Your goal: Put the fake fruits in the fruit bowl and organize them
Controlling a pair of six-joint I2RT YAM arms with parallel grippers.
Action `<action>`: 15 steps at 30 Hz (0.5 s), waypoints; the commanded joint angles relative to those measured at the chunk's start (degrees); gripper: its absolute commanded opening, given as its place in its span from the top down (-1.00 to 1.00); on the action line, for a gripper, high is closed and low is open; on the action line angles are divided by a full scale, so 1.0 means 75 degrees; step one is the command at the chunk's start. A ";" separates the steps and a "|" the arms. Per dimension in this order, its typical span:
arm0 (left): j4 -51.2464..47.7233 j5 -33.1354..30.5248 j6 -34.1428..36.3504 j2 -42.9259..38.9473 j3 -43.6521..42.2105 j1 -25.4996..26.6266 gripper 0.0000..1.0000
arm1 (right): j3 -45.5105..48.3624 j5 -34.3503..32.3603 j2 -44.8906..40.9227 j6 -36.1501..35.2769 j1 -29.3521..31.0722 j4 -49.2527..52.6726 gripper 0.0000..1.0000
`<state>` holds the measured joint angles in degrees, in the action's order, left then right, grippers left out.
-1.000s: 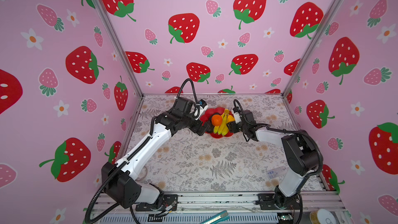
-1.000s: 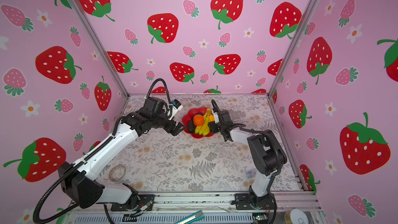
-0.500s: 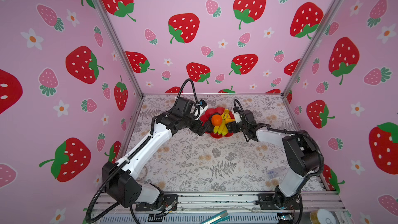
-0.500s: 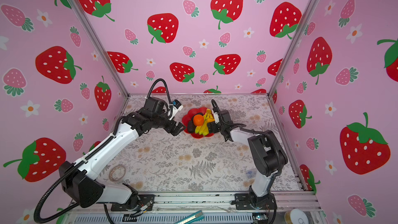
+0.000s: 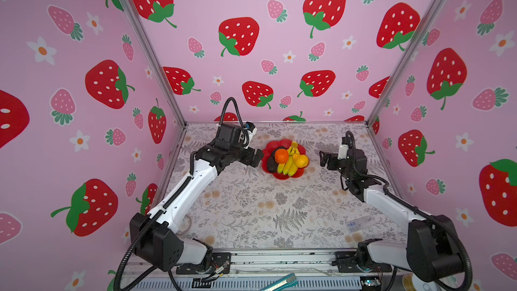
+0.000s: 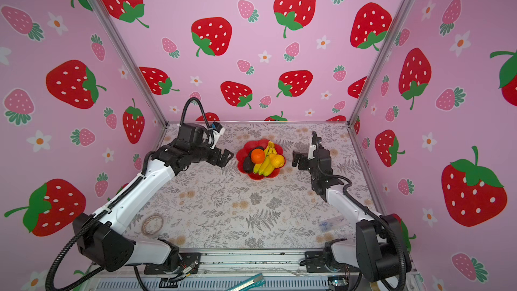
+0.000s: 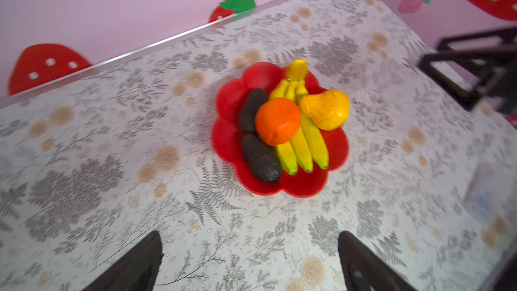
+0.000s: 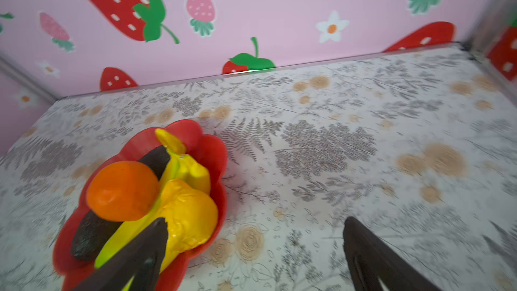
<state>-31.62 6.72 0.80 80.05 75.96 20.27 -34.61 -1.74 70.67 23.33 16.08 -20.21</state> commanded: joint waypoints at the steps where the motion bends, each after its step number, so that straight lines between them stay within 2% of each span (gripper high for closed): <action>1: 0.0290 -0.1784 -0.1113 0.0116 -0.0124 -0.0575 -0.98 | 0.1045 -0.1127 -0.0759 0.1152 -0.0750 -0.1093 -0.99; 2: 0.0197 -0.2446 -0.1271 0.0114 -0.0163 -0.0681 -0.99 | 0.1510 -0.1557 -0.1021 0.1023 -0.0888 -0.1656 -0.99; 4: 0.0417 -0.3674 -0.1373 -0.0080 -0.0744 -0.0710 -0.99 | 0.2088 -0.2355 -0.1286 0.0189 -0.0902 -0.2539 -0.99; 6: 0.1519 -0.4774 -0.1463 -0.0512 -0.2201 -0.0704 -0.99 | 0.2236 -0.2698 -0.1200 -0.0799 -0.0914 -0.2790 -0.99; 8: 0.3256 -0.5370 -0.1132 -0.0722 -0.3661 -0.0734 -0.99 | 0.2221 -0.2674 -0.0839 -0.1560 -0.0917 -0.2889 -0.99; 10: 0.5418 -0.5538 -0.0470 -0.0594 -0.4735 -0.0785 -0.98 | 0.2250 -0.2803 -0.0349 -0.1833 -0.0934 -0.3074 -0.99; 12: 0.7473 -0.5365 -0.0007 -0.0291 -0.5680 -0.0911 -0.98 | 0.2489 -0.2806 0.0182 -0.2039 -0.0949 -0.3881 -0.99; 15: 0.9326 -0.4014 -0.0241 0.0147 -0.6646 -0.1683 -0.98 | 0.2865 -0.2621 0.0918 -0.2344 -0.0995 -0.5489 -0.99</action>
<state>13.39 -26.26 -2.07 80.18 29.08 11.46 -15.57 -20.12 74.17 10.76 8.95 -48.23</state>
